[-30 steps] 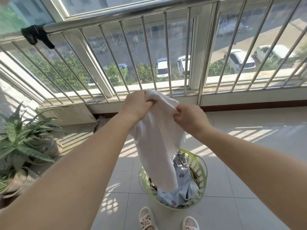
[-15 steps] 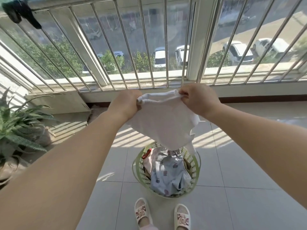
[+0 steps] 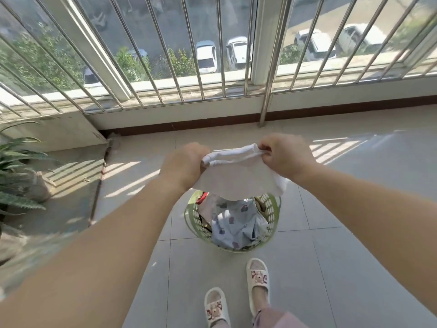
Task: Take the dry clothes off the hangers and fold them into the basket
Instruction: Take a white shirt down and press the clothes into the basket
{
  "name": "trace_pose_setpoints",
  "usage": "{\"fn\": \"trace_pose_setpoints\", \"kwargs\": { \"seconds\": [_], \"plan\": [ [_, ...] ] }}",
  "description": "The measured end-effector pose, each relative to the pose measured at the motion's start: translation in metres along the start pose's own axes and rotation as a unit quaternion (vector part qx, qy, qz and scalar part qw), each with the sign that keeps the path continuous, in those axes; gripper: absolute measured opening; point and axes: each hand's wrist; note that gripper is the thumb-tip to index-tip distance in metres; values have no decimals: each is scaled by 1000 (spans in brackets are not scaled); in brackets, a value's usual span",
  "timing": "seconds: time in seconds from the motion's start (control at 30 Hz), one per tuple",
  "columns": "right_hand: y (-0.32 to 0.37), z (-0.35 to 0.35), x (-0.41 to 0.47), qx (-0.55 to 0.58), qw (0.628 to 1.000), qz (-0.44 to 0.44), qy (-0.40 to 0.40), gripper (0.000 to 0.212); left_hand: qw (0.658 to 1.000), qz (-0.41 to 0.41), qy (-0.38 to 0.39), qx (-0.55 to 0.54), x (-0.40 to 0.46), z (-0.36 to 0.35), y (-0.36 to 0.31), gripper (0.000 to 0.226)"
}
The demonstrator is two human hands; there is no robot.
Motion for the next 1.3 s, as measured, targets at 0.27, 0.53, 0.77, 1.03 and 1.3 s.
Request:
{"fn": "trace_pose_setpoints", "kwargs": {
  "seconds": [0.27, 0.53, 0.77, 1.03, 1.3],
  "plan": [
    [12, -69, -98, -7, 989, -76, 123, 24, 983, -14, 181, -34, -80, -75, 23, 16],
    [13, -120, -144, 4, 964, -123, 237, 16, 954, -4, 296, -51, -109, -130, 43, 13],
    [-10, -149, -109, 18, 962, -162, 218, 15, 964, 5, 260, -51, -63, -152, 47, 11],
    [-71, -230, -44, -22, 958, -180, 221, 20, 977, 13, 207, -46, 22, -237, 52, 10],
    [-121, -339, -5, -83, 961, -155, 212, 31, 982, 34, 176, -52, 84, -366, 69, 41]
  ]
}}
Point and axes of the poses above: each hand's wrist, its own x-axis towards the middle knuckle, its own z-axis out of the back of the hand, y = z × x, and after that the axes turned 15 degrees about -y, right-handed
